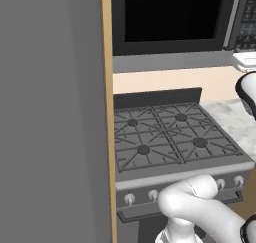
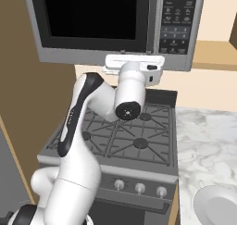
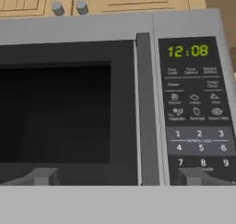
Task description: Pick the sweet potato from the counter and place it in the microwave. Then turn on the microwave.
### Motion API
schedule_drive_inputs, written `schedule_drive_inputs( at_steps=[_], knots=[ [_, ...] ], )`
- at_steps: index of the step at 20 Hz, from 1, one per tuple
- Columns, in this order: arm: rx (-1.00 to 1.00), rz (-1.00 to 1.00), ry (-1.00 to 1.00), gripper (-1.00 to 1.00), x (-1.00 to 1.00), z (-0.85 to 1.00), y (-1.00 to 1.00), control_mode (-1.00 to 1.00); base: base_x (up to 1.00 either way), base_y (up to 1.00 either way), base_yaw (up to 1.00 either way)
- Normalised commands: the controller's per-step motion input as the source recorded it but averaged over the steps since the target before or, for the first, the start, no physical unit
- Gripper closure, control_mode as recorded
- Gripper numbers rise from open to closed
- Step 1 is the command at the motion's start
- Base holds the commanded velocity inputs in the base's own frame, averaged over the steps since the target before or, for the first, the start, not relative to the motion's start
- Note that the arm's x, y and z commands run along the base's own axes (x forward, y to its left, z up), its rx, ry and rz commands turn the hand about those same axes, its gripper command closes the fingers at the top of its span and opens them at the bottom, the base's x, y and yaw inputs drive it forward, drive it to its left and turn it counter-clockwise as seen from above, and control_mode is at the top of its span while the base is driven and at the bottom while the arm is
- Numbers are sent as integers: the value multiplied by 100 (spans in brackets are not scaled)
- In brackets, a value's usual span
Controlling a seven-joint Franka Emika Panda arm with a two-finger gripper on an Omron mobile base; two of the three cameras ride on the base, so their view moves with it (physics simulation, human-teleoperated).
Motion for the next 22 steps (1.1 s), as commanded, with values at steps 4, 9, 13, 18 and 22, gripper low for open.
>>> schedule_drive_inputs(
  at_steps=[4, 9, 13, 18, 22],
  knots=[
    [-9, -14, -2, -100, 0, -24, -21, -100, 0, 0, 0],
    [-9, -16, -3, -100, 0, -27, -21, -100, 0, 0, 0],
    [-2, -6, 0, -100, 11, -8, -24, -100, 0, 0, 0],
    [0, 3, 0, -100, 17, 0, -35, -100, 0, 0, 0],
    [0, 11, 0, -100, 10, -2, -39, -100, 0, 0, 0]
  ],
)
